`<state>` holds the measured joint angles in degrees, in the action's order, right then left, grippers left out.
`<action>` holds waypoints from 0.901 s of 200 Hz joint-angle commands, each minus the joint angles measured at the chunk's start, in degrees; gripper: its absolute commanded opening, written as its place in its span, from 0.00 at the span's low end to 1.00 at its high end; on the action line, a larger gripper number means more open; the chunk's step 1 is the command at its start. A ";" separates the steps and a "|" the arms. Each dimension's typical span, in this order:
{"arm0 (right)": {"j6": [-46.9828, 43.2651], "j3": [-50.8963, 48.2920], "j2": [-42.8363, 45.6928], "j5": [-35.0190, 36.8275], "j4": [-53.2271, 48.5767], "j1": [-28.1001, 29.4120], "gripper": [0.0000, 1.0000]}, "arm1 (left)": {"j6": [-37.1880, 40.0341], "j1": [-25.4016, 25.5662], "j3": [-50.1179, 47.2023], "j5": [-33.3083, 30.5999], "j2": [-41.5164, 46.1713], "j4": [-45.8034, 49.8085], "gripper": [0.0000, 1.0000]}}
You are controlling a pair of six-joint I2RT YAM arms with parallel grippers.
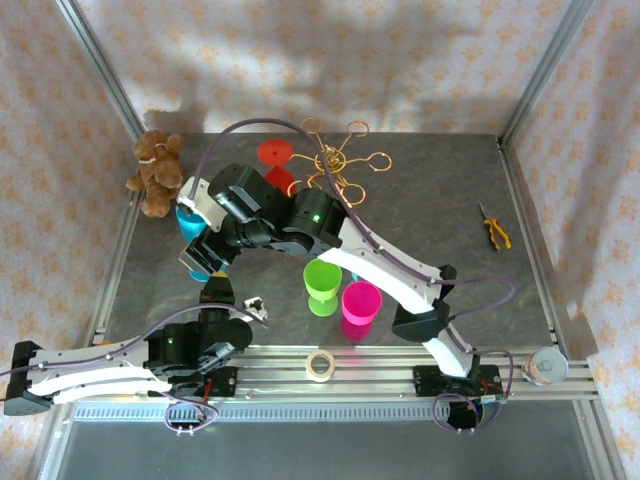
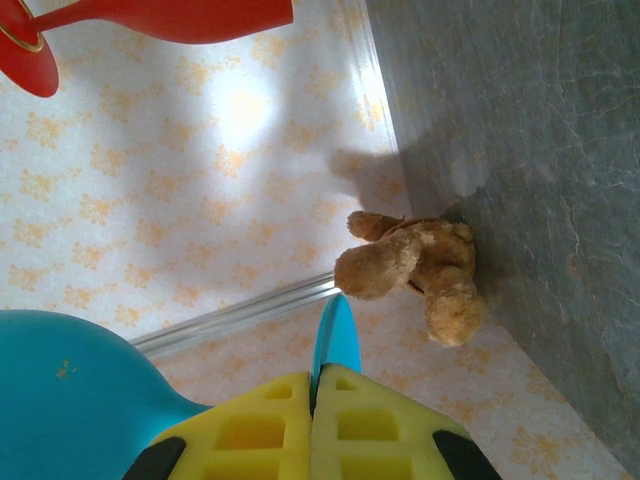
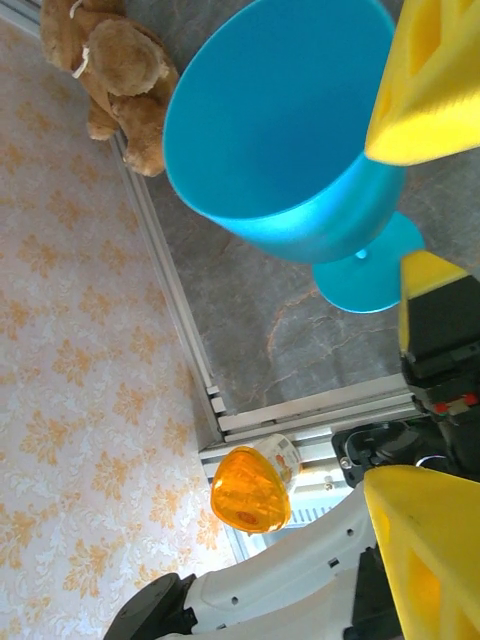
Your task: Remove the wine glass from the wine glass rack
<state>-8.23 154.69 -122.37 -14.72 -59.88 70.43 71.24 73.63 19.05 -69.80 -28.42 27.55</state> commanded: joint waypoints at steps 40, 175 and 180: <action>-2.32 2.63 -1.83 -0.86 4.68 -1.90 0.80 | 2.16 1.69 0.02 -2.96 -3.19 -3.18 0.00; -4.59 2.72 -3.78 -6.09 -3.82 -3.72 0.69 | 3.01 2.41 -0.11 -3.06 -5.06 -4.92 0.00; -4.76 2.65 -3.63 -6.15 -4.43 -3.72 0.66 | 2.94 2.40 -0.15 -3.01 -5.00 -4.88 0.00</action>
<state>-11.70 156.00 -126.78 -18.55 -59.53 66.57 73.60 75.40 19.03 -70.98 -33.63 23.35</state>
